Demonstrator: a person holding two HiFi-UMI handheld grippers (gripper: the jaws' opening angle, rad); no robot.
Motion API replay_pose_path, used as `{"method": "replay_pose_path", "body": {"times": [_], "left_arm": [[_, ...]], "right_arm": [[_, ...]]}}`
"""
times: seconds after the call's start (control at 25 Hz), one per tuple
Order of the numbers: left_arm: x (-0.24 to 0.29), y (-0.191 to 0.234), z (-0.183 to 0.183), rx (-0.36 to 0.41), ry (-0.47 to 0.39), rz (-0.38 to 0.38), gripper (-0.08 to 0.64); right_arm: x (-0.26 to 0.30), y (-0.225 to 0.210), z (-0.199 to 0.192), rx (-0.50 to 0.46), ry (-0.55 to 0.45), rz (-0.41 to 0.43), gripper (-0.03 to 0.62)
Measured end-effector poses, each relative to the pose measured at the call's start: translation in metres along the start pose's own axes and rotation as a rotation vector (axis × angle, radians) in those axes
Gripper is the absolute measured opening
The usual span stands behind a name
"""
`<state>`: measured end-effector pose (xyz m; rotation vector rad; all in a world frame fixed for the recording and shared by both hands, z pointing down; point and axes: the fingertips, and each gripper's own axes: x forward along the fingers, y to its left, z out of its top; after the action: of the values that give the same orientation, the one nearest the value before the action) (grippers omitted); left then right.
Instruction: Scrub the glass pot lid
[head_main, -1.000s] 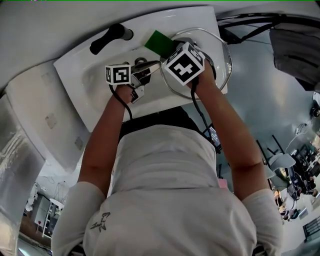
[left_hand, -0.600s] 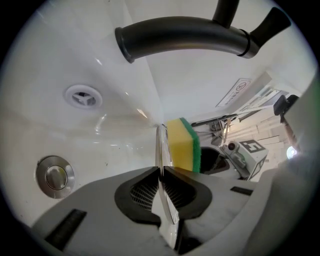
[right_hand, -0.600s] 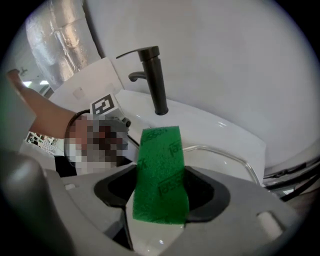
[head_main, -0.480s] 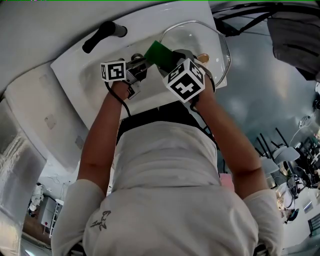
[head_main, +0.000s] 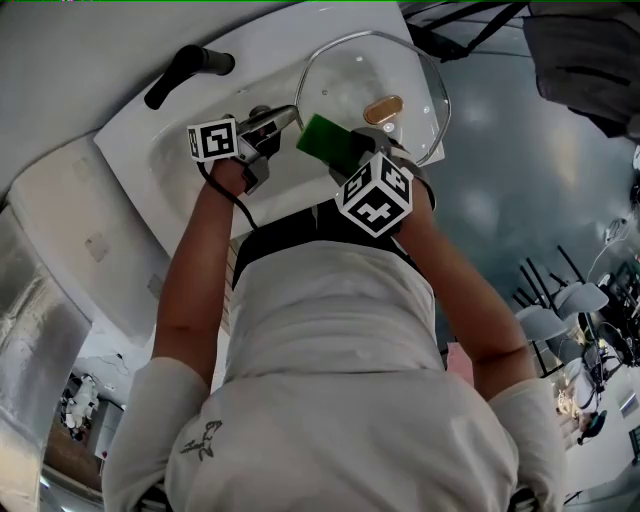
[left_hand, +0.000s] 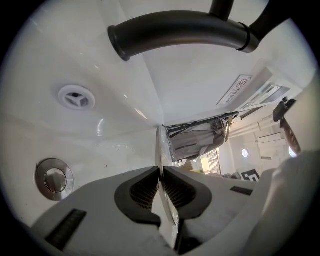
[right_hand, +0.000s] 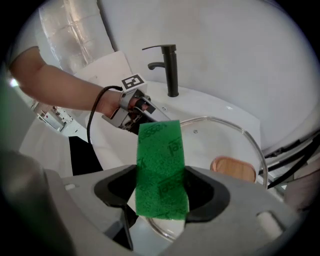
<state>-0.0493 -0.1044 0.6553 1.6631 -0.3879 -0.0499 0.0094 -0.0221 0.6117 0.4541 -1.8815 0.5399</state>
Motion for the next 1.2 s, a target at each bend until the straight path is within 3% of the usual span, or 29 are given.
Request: {"method": "replay_pose_path", "body": {"times": [0.36,0.88,1.0,1.2], "left_arm": [[0.000,-0.003,0.000,0.019,-0.012,0.030,0.032],[0.002,-0.006,-0.001,0.030,-0.040,0.050,0.032],[0.002,-0.006,-0.001,0.033,-0.044,0.053,0.033],[0.001,-0.006,-0.002,0.036,-0.054,0.049,0.033]], "right_arm": [[-0.019,0.006,-0.070,0.063,0.057,0.025,0.296],[-0.041,-0.018,-0.186,0.262,0.174,0.032,0.296],[-0.050,-0.028,-0.175,0.237,0.144,0.003,0.296],[-0.044,-0.042,-0.110,0.070,0.057,-0.034,0.296]]}}
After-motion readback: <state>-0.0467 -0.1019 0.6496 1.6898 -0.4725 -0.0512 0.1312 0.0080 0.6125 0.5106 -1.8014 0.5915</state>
